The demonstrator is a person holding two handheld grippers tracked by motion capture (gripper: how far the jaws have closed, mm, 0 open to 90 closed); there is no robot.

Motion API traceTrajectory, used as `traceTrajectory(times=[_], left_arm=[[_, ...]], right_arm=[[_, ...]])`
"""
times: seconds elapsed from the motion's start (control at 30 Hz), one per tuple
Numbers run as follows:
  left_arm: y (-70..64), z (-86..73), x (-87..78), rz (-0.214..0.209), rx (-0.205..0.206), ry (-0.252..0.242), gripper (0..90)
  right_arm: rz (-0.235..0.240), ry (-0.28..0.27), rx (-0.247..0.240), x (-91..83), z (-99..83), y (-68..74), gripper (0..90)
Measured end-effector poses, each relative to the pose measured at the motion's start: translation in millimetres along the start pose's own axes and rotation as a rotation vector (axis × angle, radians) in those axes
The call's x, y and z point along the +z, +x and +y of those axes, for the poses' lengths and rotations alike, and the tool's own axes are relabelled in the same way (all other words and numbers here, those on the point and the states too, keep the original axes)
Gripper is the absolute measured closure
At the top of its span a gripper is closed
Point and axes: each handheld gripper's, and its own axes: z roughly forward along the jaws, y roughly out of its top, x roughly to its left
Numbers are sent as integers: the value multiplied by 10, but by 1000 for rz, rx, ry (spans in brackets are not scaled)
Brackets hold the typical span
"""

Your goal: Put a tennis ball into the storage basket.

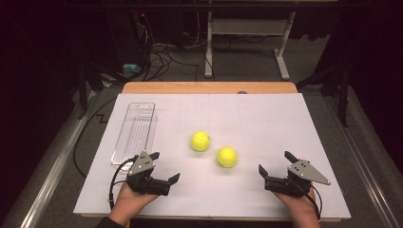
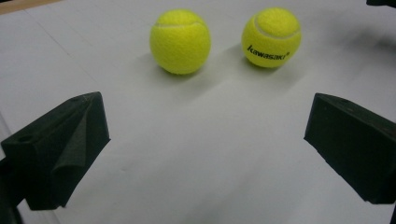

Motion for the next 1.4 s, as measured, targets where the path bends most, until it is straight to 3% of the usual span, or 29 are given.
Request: traceTrajectory(times=[0.3,0.83,1.0,1.13,1.27,1.4], left_arm=[[-80,-2,94,-13,36,78,5],[-176,-62,325,-45,70,300,5],[-190,-60,357,-39,76,340,5],[-192,11,376,-27,54,381,5],[-219,181,474,-20,65,475,5],[-213,291,549,-48,58,543,5]], right_arm=[[3,8,-1,6,-3,9,0],[13,26,-10,31,-15,34,0],[17,29,-10,37,-19,38,0],[16,28,-11,40,-13,36,0],[18,41,-11,66,-22,28,0],[23,40,-11,69,-18,36,0]])
